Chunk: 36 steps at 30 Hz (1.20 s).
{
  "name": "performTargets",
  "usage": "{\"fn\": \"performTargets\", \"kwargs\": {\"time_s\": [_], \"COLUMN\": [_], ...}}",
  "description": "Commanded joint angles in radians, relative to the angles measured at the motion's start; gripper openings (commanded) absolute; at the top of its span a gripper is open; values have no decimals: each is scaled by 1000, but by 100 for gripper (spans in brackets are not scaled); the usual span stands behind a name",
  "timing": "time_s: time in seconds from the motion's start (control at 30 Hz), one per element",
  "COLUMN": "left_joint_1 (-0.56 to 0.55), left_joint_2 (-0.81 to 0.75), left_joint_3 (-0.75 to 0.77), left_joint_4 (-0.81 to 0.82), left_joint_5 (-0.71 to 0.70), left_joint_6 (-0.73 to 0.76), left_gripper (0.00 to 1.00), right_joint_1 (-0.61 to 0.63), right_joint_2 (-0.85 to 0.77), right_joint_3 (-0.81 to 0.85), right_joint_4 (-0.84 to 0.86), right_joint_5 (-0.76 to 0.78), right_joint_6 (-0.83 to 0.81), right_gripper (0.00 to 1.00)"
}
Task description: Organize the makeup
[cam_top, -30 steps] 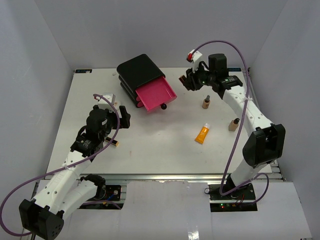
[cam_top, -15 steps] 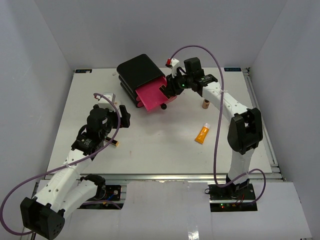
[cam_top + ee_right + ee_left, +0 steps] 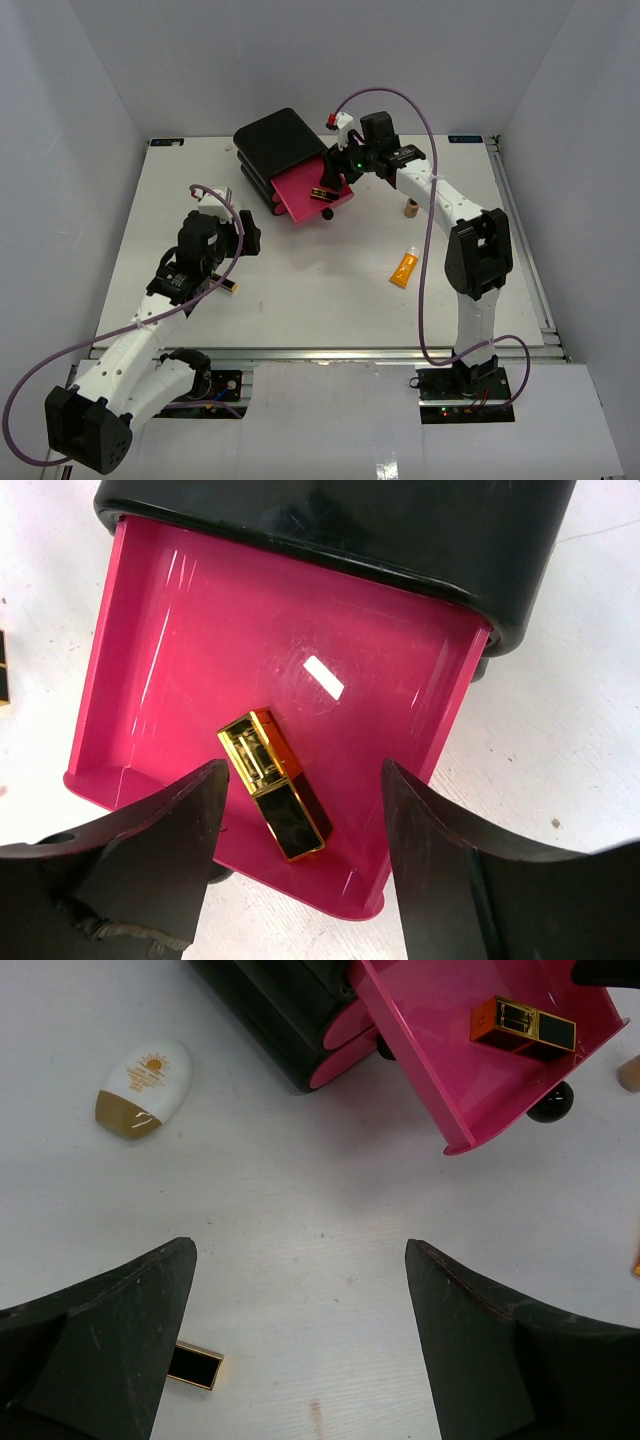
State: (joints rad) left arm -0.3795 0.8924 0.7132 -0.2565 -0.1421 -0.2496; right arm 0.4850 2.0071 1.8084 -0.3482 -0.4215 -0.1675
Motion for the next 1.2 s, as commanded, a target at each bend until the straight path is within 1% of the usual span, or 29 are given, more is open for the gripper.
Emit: {"fn": "performTargets", "kwargs": {"time_s": [0.0,0.1,0.13,0.2,0.23,0.27,0.33,0.43,0.5,0.57,0.63,0.7,0.8,1.0,1.17], "left_joint_1": [7,7,7,7,7,7,7,8,13,34,86,122,143,187,191], "left_joint_2": [45,72,79,94,94,93,85,89,116,156,237,293,316,413,508], "left_joint_3": [12,18,29,73,86,100,117,131,131,135,152,162,143,134,136], "left_joint_4": [-15,-76,-136,-219,-259,-322,-432,-533,-580,-604,-620,-625,-586,-535,-482], "left_joint_5": [13,9,-4,-18,-23,-35,-57,-141,-190,-228,-216,-200,-208,-200,-177], "left_joint_6": [-154,-311,-397,-481,-519,-581,-642,-725,-755,-793,-805,-823,-838,-845,-844], "left_gripper": [95,94,93,91,87,78,72,71,72,73,75,76,77,77,76], "right_joint_1": [1,-12,-21,-53,-66,-86,-109,-130,-159,-228,-342,-430,-499,-515,-522], "right_joint_2": [-67,-160,-196,-303,-343,-407,-497,-683,-768,-851,-893,-910,-935,-960,-973], "right_joint_3": [16,-13,-33,-124,-164,-201,-372,-603,-763,-857,-944,-986,-998,-1000,-1003], "right_joint_4": [17,-46,-64,-115,-135,-155,-219,-215,-172,-122,-72,-73,-78,-78,-78], "right_joint_5": [0,-80,-116,-250,-288,-352,-418,-454,-471,-518,-608,-659,-694,-699,-703], "right_joint_6": [-25,-103,-154,-205,-227,-261,-321,-397,-404,-390,-364,-366,-376,-377,-379], "right_gripper": [72,76,77,80,80,80,80,81,82,83,83,83,83,83,84]}}
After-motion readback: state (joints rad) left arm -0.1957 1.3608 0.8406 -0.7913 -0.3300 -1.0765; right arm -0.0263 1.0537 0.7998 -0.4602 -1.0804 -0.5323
